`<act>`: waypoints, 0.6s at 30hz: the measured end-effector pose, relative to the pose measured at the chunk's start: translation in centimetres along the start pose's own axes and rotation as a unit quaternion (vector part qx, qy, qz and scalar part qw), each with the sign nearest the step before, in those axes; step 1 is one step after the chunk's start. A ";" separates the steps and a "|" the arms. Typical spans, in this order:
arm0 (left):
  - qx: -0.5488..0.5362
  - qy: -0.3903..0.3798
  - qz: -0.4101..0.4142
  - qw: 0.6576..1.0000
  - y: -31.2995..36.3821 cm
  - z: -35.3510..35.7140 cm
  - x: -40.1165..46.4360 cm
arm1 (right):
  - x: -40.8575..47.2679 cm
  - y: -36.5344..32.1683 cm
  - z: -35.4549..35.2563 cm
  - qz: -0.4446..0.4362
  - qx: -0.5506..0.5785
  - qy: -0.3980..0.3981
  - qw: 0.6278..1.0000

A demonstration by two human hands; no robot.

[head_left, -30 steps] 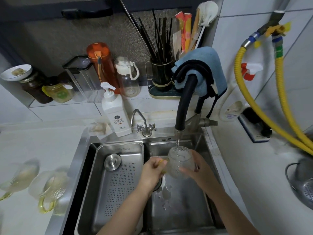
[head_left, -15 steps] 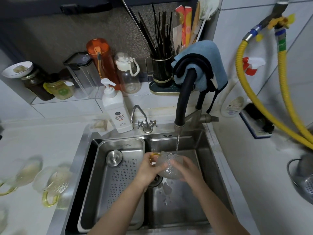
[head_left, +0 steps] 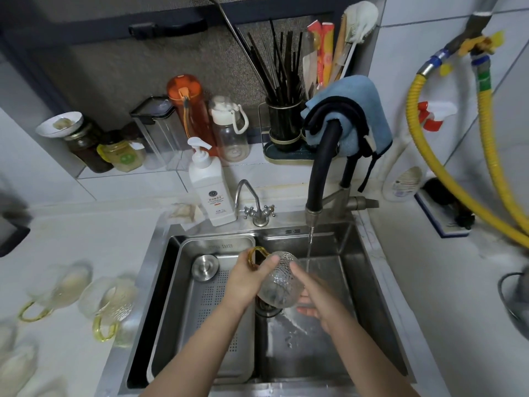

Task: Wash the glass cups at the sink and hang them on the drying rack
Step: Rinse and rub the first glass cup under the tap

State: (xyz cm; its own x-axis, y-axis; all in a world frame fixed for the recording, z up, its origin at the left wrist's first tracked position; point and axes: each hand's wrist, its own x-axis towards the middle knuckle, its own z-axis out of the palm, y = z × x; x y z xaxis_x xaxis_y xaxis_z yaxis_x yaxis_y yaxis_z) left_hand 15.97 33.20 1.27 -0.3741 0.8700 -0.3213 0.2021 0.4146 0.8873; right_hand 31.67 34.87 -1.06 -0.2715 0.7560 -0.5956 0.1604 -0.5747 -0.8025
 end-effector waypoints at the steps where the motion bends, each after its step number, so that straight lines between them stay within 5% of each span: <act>1: 0.003 0.000 0.002 1.000 0.2 0.0 -0.2 | -0.1 0.0 0.0 0.002 -0.002 0.004 1.000; 12: 0.014 -0.023 0.029 0.999 1.9 1.2 -0.4 | -0.9 -1.1 -1.7 -0.054 0.006 0.059 0.997; 18: -0.054 -0.052 0.020 0.997 1.8 1.7 0.0 | -0.6 -1.1 -3.3 -0.114 -0.017 0.020 0.993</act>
State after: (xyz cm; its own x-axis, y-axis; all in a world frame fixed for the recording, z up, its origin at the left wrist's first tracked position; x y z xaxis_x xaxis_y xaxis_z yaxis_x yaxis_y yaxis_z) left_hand 17.86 34.38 2.28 -0.2702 0.9109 -0.3119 0.1146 0.3521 0.9289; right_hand 34.77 36.09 0.04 -0.2667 0.8777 -0.3982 0.1311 -0.3763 -0.9172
